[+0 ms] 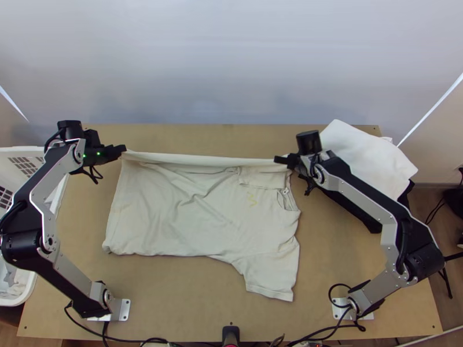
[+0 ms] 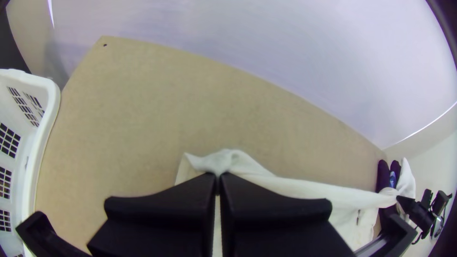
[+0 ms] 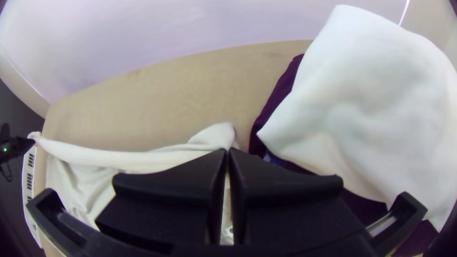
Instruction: Fold the t-shirt
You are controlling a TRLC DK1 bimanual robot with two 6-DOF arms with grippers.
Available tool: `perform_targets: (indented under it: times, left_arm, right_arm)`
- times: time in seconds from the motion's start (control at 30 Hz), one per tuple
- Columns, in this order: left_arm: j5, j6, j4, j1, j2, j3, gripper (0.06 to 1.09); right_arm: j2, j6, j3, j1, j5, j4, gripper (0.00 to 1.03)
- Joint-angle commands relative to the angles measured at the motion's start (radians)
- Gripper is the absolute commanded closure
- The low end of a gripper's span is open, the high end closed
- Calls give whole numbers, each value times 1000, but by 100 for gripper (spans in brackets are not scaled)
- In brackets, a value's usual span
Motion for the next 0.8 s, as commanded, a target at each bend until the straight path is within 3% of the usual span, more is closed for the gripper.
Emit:
perform_targets:
  times: [0.0, 0.27, 0.6, 0.77]
  left_arm:
    - [3, -5, -5, -9, -7, 10, 105]
    - [0, 37, -67, -1, 5, 10, 105]
    - [2, 132, -280, -1, -10, 4, 105]
    - [2, 161, -295, 14, -13, -36, 105]
  right_arm:
    - [7, -39, 20, -37, 52, 10, 100]
    - [-11, -42, 11, -14, 56, -2, 100]
    - [-11, -35, 23, 23, 55, -134, 100]
    - [-10, -35, 6, 31, 55, -183, 100]
